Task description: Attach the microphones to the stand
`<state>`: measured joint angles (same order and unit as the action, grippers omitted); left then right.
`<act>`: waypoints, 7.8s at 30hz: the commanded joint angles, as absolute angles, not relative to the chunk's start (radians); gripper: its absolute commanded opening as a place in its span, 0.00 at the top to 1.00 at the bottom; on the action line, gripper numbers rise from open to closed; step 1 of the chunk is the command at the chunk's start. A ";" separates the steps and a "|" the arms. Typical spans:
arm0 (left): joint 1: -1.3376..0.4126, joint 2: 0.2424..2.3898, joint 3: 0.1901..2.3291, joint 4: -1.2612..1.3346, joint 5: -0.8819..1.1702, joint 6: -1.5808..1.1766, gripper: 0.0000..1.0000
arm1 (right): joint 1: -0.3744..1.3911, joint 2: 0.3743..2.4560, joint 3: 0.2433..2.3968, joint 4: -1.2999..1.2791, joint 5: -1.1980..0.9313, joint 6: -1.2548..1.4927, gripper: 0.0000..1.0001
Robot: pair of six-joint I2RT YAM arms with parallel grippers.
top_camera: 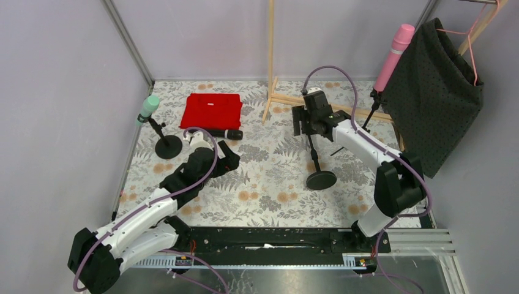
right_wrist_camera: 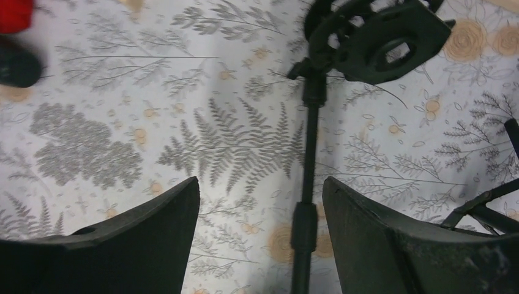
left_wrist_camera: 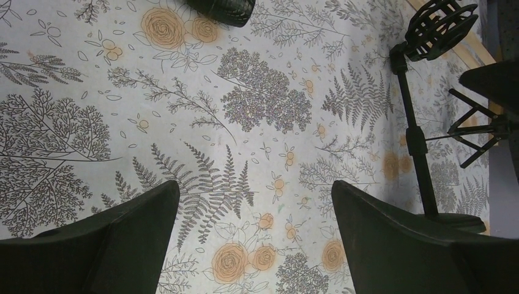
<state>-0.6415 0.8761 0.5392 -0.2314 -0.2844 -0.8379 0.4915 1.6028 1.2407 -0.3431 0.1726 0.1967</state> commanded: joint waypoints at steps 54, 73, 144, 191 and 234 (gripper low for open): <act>-0.613 0.826 0.529 -0.245 -0.271 -0.844 0.01 | 0.328 1.759 1.183 -0.250 -0.091 0.171 1.00; -0.609 0.790 0.540 -0.235 -0.285 -0.826 0.01 | 0.501 1.361 0.759 0.593 -0.225 0.265 1.00; -0.579 1.459 1.001 0.407 0.098 -0.579 0.01 | 0.555 1.660 0.629 1.717 -0.414 0.101 0.68; -0.356 1.814 1.343 -0.653 -0.491 -1.456 0.01 | 0.555 0.829 0.343 0.694 -0.028 0.240 0.33; -0.345 1.907 1.217 -0.496 -0.348 -1.537 0.51 | 0.556 0.687 0.322 0.533 0.069 0.242 0.31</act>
<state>-0.3492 1.9564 1.3209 -0.5739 -0.3756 -1.5875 0.5499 0.7139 0.2977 0.5419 0.0360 0.2504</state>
